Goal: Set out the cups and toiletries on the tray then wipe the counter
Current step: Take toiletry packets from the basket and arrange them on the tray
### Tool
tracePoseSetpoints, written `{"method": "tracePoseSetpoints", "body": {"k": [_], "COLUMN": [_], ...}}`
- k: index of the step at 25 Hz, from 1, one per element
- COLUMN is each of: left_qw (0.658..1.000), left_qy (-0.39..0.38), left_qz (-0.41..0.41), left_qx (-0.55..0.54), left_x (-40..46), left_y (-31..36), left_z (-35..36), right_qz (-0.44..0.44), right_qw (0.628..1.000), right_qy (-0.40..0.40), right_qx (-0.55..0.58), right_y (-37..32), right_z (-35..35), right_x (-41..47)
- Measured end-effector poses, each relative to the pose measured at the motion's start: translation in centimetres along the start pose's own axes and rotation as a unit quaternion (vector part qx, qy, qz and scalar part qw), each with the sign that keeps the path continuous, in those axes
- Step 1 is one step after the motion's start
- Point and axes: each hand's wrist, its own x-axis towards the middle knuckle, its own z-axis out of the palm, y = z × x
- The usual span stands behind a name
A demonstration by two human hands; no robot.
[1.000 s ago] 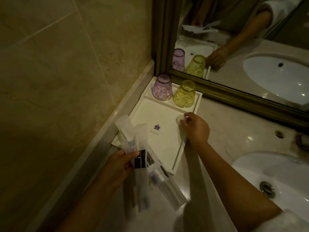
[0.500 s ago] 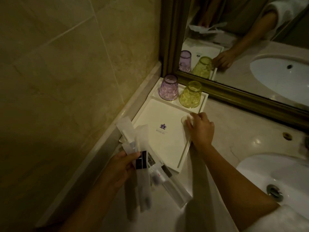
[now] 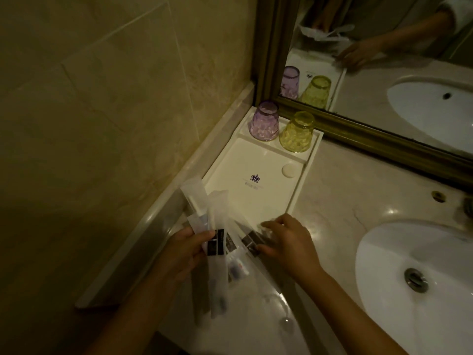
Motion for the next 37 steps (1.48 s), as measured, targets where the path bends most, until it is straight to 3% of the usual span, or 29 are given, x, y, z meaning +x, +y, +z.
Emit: {"method": "tracePoseSetpoints", "body": {"k": [8, 12, 14, 16, 18, 22, 24, 28, 30, 32, 34, 35, 37], "left_qw": [1.0, 1.0, 1.0, 1.0, 1.0, 0.999, 0.999, 0.999, 0.998, 0.998, 0.997, 0.997, 0.997], "left_qy": [0.006, 0.002, 0.002, 0.001, 0.004, 0.031, 0.037, 0.034, 0.047, 0.057, 0.064, 0.064, 0.063], "left_qz": [-0.02, -0.019, -0.018, -0.017, -0.019, -0.023, -0.029, -0.032, -0.031, -0.037, -0.041, -0.043, -0.045], "left_qx": [0.02, 0.012, 0.007, -0.003, -0.011, 0.007, 0.02, 0.019, 0.007, -0.006, -0.011, -0.013, -0.017], "left_x": [-0.9, -1.5, -1.7, -1.8, -1.9, -2.2, -2.6, -3.0, -2.9, -2.7, -2.7, -2.7, -2.8], "left_y": [-0.1, -0.1, -0.1, 0.0, 0.1, 0.1, 0.2, 0.4, 0.4, 0.5, 0.5, 0.5, 0.4], "left_z": [-0.8, -1.0, -1.1, -1.1, -0.9, -0.3, 0.0, 0.2, 0.3, 0.3, 0.3, 0.3, 0.4], "right_qz": [-0.063, -0.115, -0.09, 0.006, 0.094, 0.237, 0.305, 0.381, 0.37, 0.299, 0.168, 0.087, -0.019], "right_qw": [0.995, 0.984, 0.991, 0.998, 0.972, 0.858, 0.817, 0.771, 0.788, 0.873, 0.965, 0.987, 0.995], "right_qy": [0.049, 0.114, 0.089, 0.016, 0.002, 0.012, -0.011, -0.029, -0.033, 0.003, 0.092, 0.116, 0.074], "right_qx": [-0.052, -0.081, -0.053, 0.068, 0.214, 0.455, 0.489, 0.509, 0.491, 0.384, 0.178, 0.075, -0.064], "right_y": [-0.8, -1.4, -1.9, -2.0, -1.8, -2.3, -2.8, -4.0, -4.4, -4.3, -3.7, -3.4, -3.1], "right_z": [1.9, 1.5, 0.8, -0.2, -1.4, -2.7, -2.1, -0.7, -0.4, 0.0, 0.8, 1.2, 2.1], "right_x": [1.7, 1.4, 1.9, 3.0, 4.5, 8.3, 10.3, 13.6, 14.5, 14.6, 14.0, 13.6, 13.2]}}
